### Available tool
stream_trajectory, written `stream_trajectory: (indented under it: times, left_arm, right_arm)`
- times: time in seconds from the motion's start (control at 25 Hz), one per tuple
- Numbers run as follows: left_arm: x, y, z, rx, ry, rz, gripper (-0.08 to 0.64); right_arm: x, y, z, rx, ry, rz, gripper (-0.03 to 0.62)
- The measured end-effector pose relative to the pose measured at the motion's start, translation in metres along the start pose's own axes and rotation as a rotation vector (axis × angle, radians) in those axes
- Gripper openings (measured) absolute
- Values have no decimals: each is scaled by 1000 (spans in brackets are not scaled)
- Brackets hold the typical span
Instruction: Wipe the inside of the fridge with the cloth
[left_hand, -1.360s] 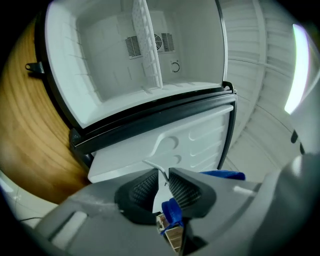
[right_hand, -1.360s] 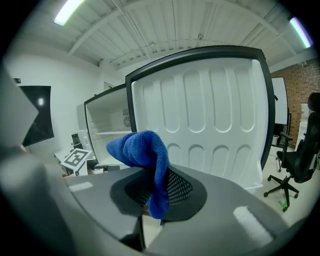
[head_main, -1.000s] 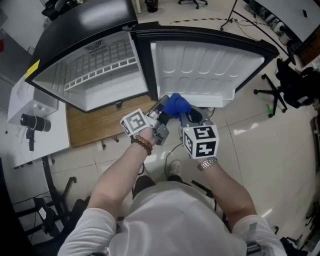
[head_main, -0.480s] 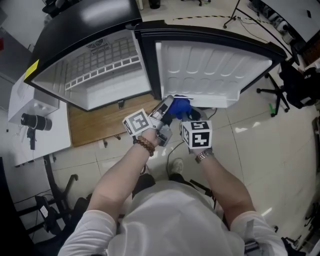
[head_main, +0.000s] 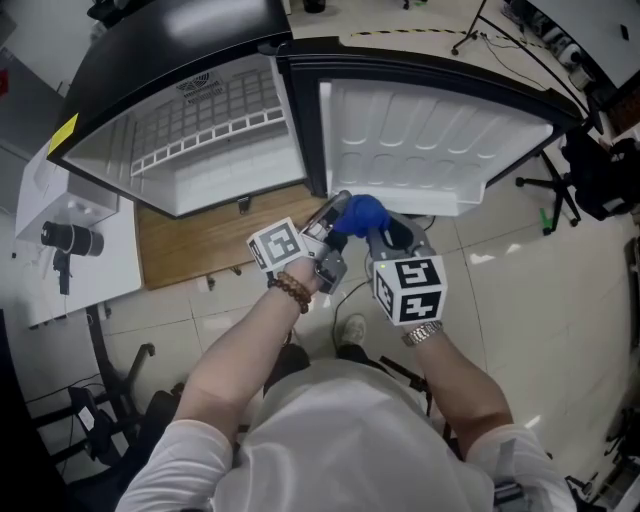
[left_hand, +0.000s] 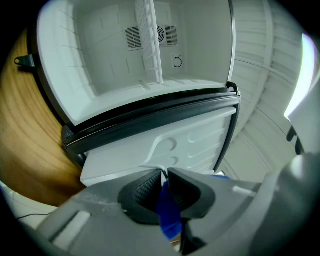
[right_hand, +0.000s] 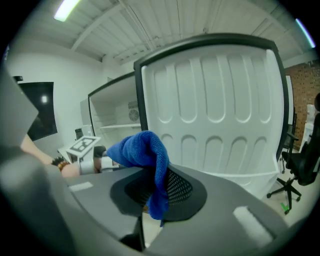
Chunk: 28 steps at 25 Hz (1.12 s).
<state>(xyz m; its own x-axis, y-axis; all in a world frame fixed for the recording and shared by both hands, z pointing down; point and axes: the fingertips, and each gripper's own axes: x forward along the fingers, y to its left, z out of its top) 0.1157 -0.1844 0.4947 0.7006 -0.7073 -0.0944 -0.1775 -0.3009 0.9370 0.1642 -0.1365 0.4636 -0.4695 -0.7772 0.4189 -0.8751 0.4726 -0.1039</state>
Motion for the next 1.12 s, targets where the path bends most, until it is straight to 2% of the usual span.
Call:
stream_trajectory:
  times: [0.12, 0.24, 0.28, 0.36, 0.4, 0.48, 0.6, 0.64, 0.72, 0.76, 0.84, 1.0, 1.12]
  left_arm:
    - [0, 0, -1, -7, -6, -5, 41]
    - [3, -13, -1, -31, -15, -58, 40]
    - [-1, -9, 0, 11, -6, -21, 40]
    - [-11, 11, 5, 128, 20, 104, 40]
    - [-11, 12, 5, 133, 20, 111, 40]
    - [-8, 4, 3, 87, 6, 63, 38]
    - [-12, 14, 7, 147, 16, 120, 38]
    - [-9, 9, 5, 110, 8, 86, 38]
    - [1, -11, -2, -21, -18, -43, 38]
    - [4, -18, -3, -56, -24, -82, 38]
    - [5, -20, -2, -58, -28, -86, 38]
    - [-2, 1, 1, 6, -21, 10, 37]
    - [2, -12, 0, -29, -30, -45, 35]
  right_arm:
    - [3, 7, 29, -32, -56, 9, 38]
    - [25, 3, 26, -42, -18, -9, 38]
    - [30, 0, 22, -41, -4, -19, 38]
    - [37, -5, 18, -45, 13, -40, 38]
    - [38, -7, 17, -52, 16, -49, 38]
    - [38, -12, 15, -71, 18, -68, 38]
    - [34, -22, 12, -85, 14, -95, 38]
    - [31, -26, 11, -86, 14, -104, 38]
    - [26, -35, 8, -83, 13, -121, 38]
    - [23, -40, 8, -81, 13, -131, 38]
    - [18, -51, 8, -77, 11, -152, 38]
    - [6, -76, 5, -70, 14, -196, 38]
    - [-3, -95, 3, -62, 13, -230, 38]
